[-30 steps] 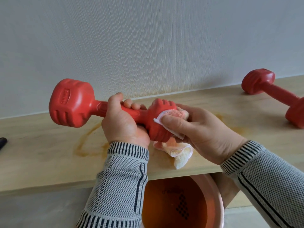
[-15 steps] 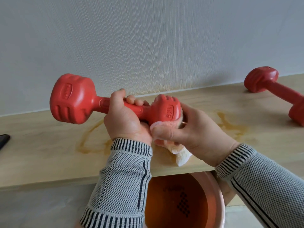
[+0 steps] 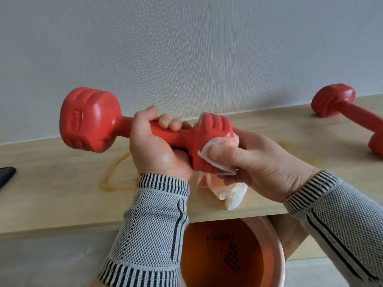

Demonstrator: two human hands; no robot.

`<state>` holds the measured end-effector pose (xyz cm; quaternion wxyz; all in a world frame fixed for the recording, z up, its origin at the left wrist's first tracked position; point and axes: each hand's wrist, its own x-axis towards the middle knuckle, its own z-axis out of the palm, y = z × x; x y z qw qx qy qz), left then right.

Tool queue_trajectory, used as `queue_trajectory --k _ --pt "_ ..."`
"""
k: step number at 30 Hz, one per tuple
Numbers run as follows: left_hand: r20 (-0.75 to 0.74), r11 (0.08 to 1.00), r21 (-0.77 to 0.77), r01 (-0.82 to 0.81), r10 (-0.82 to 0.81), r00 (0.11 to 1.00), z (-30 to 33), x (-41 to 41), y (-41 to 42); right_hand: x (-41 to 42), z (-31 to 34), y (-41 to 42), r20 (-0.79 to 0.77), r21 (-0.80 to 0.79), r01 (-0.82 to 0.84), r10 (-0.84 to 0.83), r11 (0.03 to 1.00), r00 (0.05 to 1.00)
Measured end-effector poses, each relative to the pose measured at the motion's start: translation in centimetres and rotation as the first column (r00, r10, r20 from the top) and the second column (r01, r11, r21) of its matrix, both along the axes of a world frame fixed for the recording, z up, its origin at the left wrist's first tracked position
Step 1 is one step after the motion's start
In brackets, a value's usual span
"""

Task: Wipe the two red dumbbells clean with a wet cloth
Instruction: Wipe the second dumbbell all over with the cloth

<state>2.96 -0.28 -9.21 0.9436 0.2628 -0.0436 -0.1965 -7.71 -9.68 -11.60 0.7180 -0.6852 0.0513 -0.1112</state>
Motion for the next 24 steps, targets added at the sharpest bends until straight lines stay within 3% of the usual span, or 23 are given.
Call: queue_trajectory --k 2,4,7,12,17,20,24 --pt "0.068 0.999 0.039 0.037 -0.04 0.997 -0.21 -0.08 0.03 0.02 -0.13 0.1 0.011 0.004 -0.032 0.032 0.999 0.999" --pt "0.106 0.993 0.108 0.045 -0.056 0.993 0.05 -0.07 -0.05 -0.01 -0.19 0.25 0.044 -0.035 0.059 -0.057 0.998 0.997" --pt "0.05 0.983 0.172 0.07 -0.08 0.996 0.66 -0.15 -0.25 -0.21 -0.12 0.36 0.114 -0.19 0.263 -0.245 0.946 0.963" --pt "-0.05 0.988 0.147 0.049 -0.042 0.998 0.07 -0.35 -0.46 -0.2 -0.21 0.37 0.108 -0.286 0.264 -0.243 0.921 0.964" --pt "0.069 0.979 0.18 -0.097 0.085 0.994 0.29 -0.84 -0.69 -0.07 -0.27 -0.16 0.115 -0.286 0.266 -0.242 0.921 0.963" --pt "0.101 0.977 0.178 -0.12 0.103 0.99 0.43 -0.81 -0.7 -0.1 0.01 -0.14 0.131 -0.219 0.244 -0.219 0.945 0.967" --pt "0.125 0.971 0.202 -0.131 0.108 0.986 0.24 -1.07 -0.87 0.09 0.14 -0.15 0.155 -0.138 0.329 -0.308 0.934 0.939"
